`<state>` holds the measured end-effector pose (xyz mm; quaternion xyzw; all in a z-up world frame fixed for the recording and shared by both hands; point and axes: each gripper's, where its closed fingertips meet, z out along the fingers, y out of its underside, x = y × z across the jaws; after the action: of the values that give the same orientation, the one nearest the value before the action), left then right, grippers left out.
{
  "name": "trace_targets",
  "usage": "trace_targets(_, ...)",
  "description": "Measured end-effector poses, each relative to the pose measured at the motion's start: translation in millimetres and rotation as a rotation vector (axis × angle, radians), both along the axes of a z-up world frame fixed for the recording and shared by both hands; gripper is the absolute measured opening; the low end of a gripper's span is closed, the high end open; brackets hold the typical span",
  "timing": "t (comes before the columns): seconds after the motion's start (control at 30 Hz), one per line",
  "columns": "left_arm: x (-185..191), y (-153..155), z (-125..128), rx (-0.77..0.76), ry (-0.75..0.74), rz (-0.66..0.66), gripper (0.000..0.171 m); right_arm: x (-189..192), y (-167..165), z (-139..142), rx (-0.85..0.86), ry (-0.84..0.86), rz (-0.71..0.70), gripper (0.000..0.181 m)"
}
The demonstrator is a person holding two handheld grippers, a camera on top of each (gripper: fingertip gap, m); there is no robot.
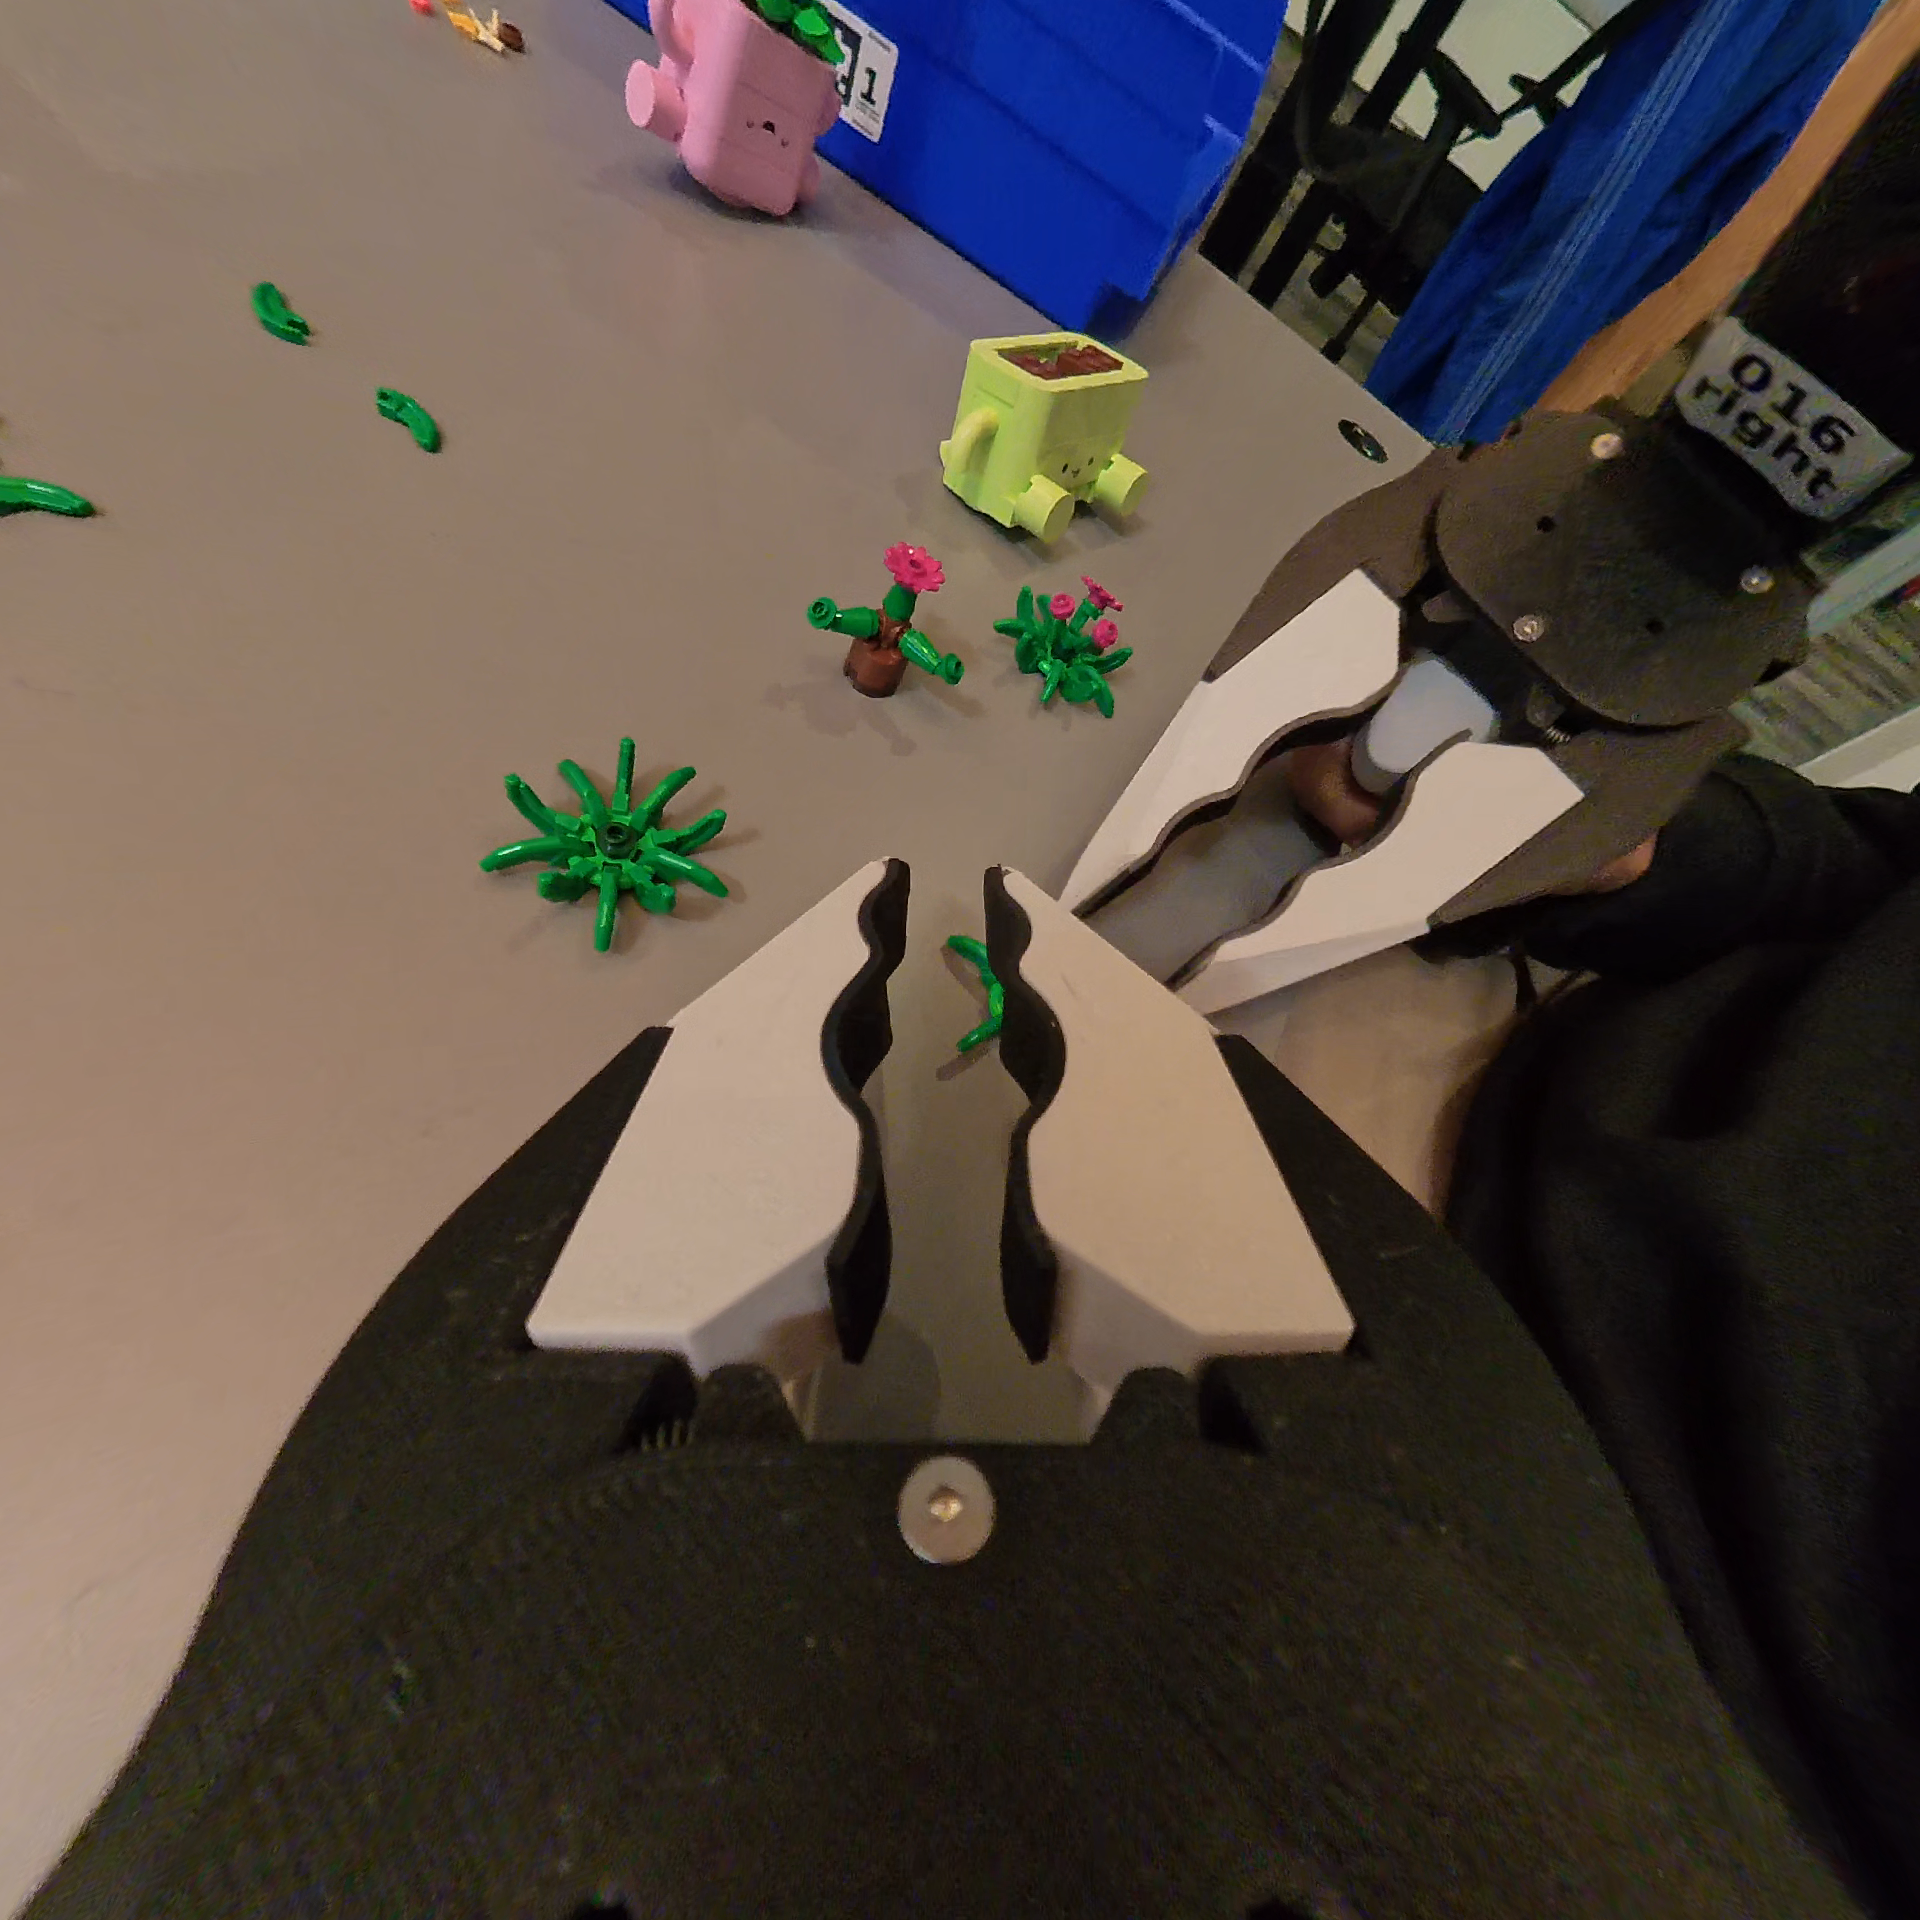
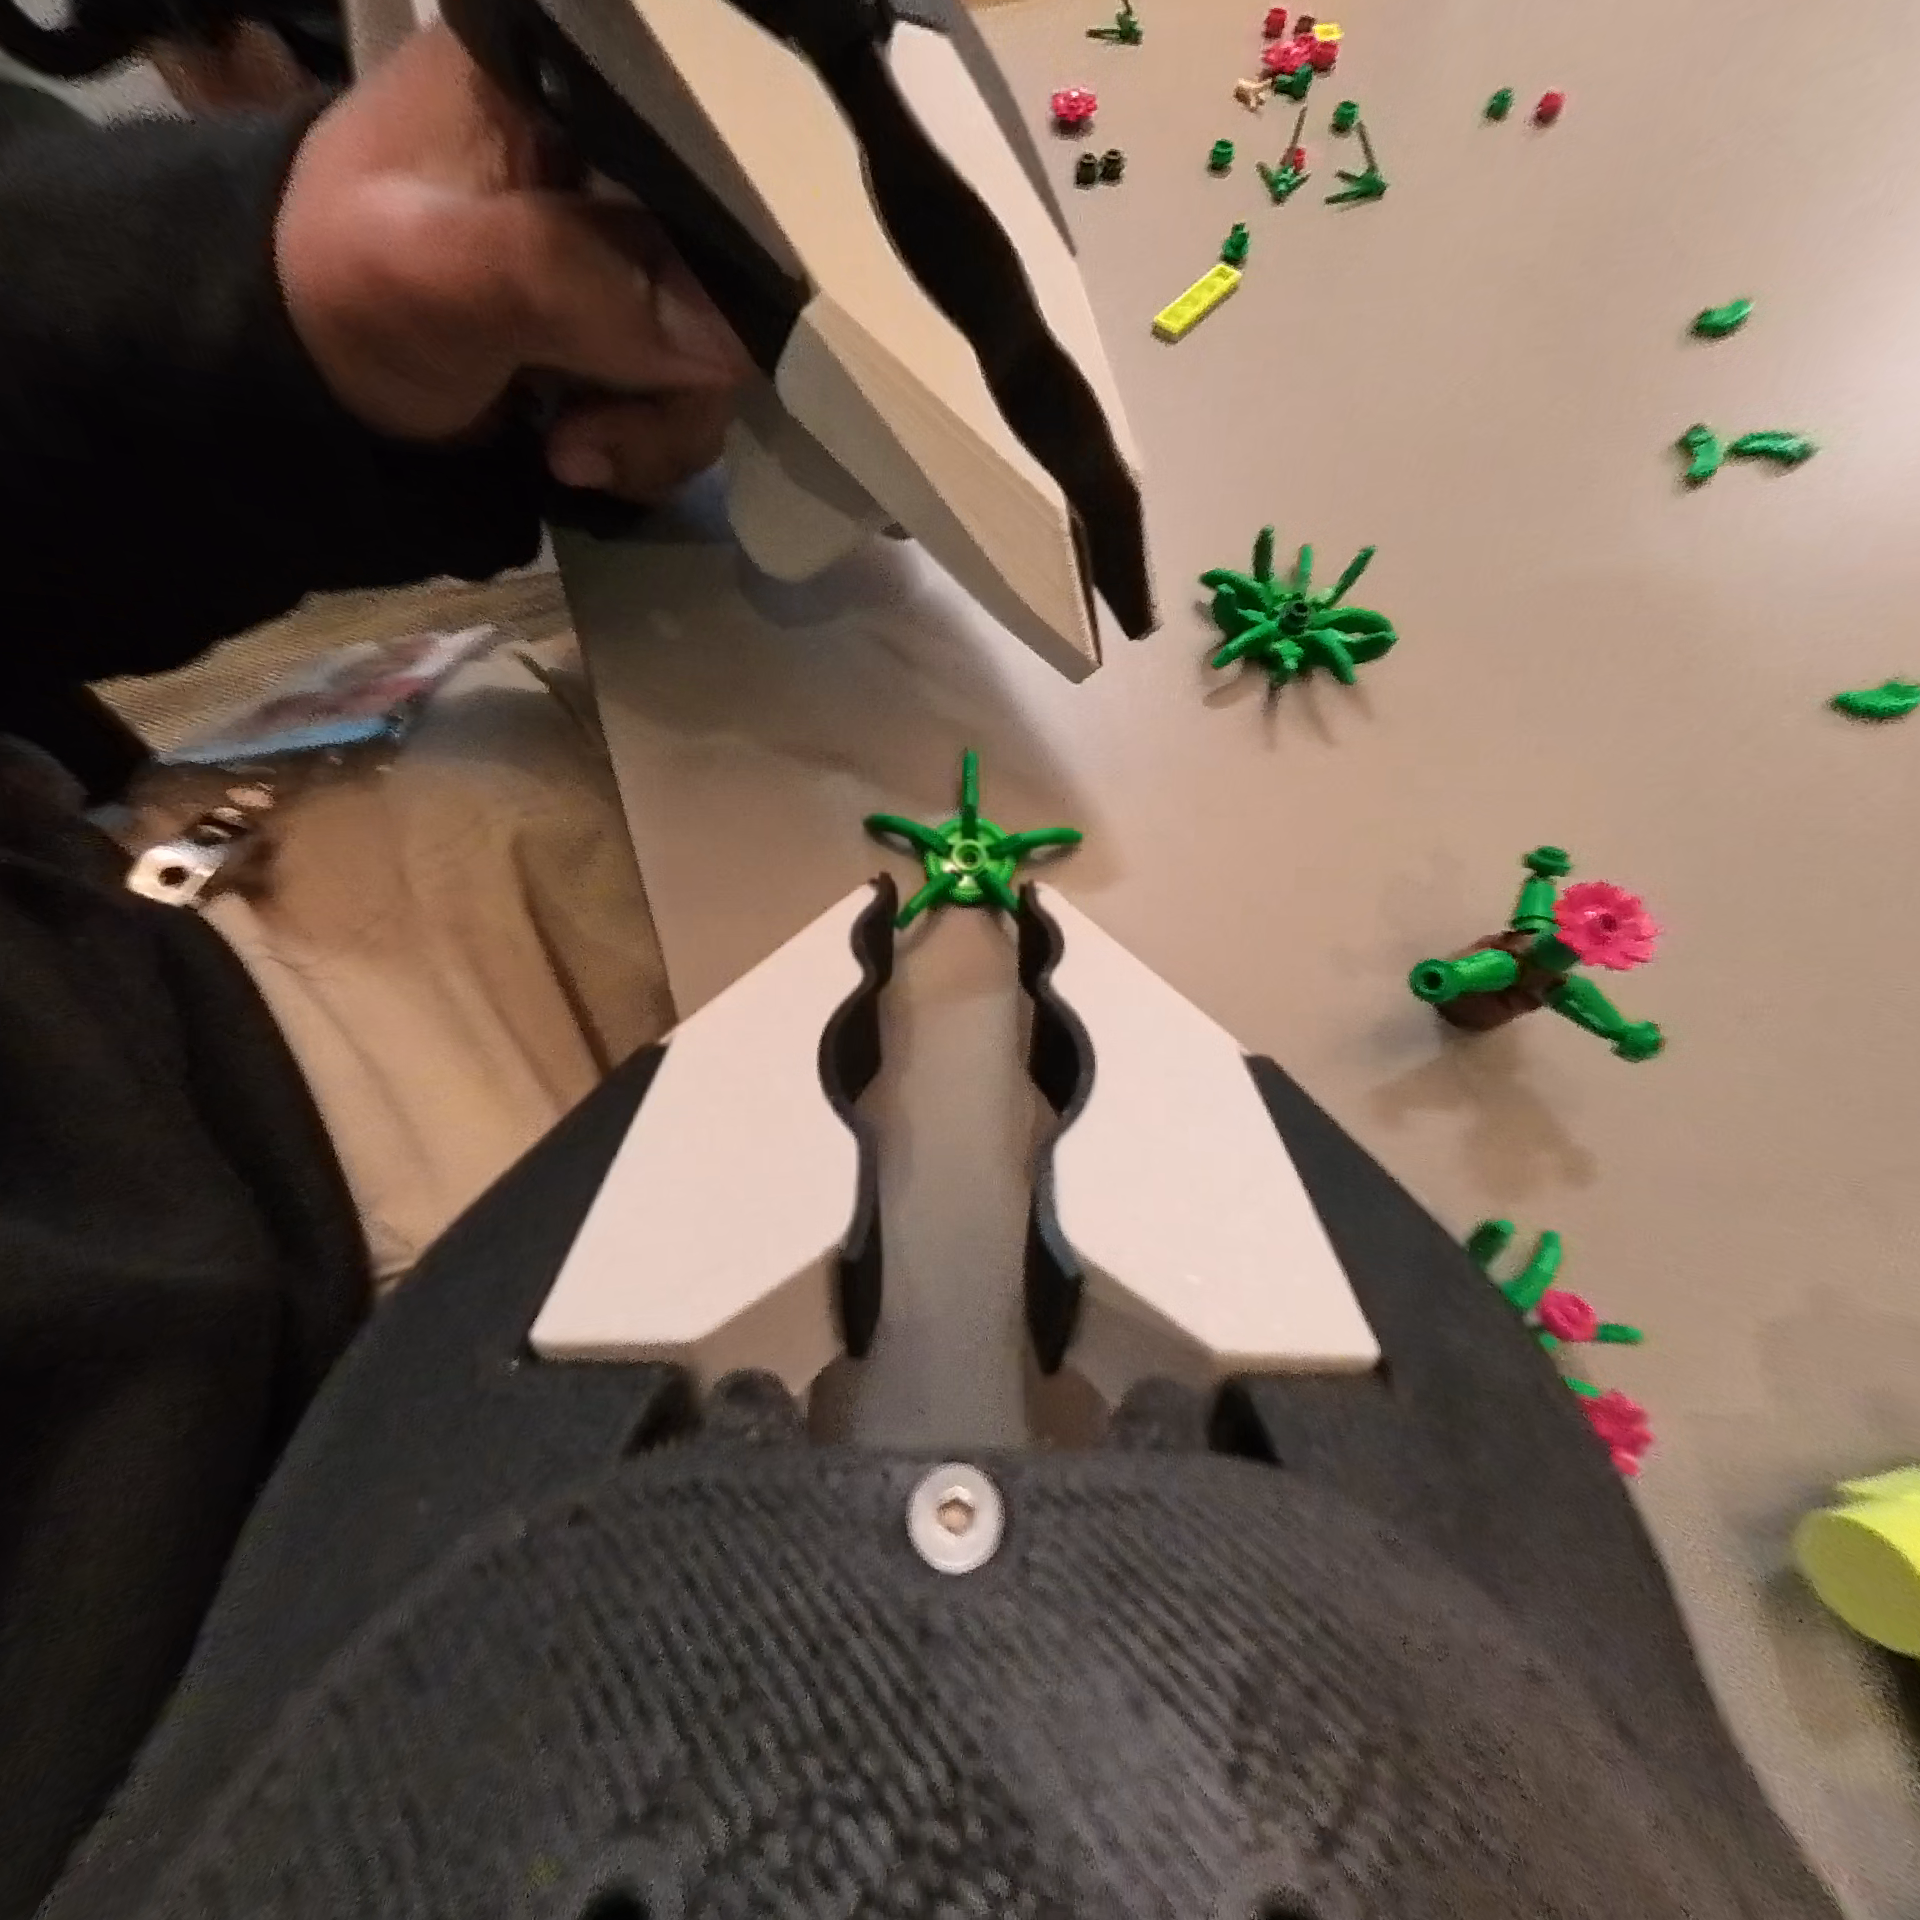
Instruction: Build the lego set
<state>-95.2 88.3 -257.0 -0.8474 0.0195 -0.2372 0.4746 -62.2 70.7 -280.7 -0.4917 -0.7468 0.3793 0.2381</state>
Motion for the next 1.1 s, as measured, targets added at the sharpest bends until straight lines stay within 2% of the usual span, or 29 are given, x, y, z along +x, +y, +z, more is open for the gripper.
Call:
trace_targets(0.13, 0.6, 0.1, -1.3, -0.007, 0.011, -0.002, 0.014, -0.8, -2.0, -1.9, -0.055, -0.038, -0.005, 0.022)
trace_targets(0.37, 0.6, 0.1, -1.5, -0.009, 0.007, -0.001, 0.014, -0.3, -14.9, 12.6, -0.098, 0.038, 0.000, 0.025)
trace_targets(0.53, 1.8, 0.4, -4.2, -0.026, 0.007, -0.009, 0.014, -0.7, -16.6, 3.5, -0.051, -0.001, -0.003, 0.012)
trace_targets(0.73, 4.1, 0.2, -6.0, -0.033, 0.031, -0.017, 0.014, -4.3, -11.6, -10.4, 0.018, -0.062, -0.049, 0.013)
trace_targets(0.87, 6.3, -0.4, -6.9, -0.046, -0.001, -0.026, 0.021, -5.9, -6.7, -12.3, 0.076, -0.050, -0.075, 0.000)
trace_targets(1.03, 2.3, -0.4, 2.7, -0.002, -0.103, 0.000, 0.030, -4.0, 4.5, -8.3, 0.103, -0.017, -0.101, 0.000)
trace_targets(1.1, 0.4, 0.1, 10.1, 0.033, -0.185, 0.013, 0.036, -2.9, 10.2, 2.5, 0.113, 0.056, -0.112, 0.000)
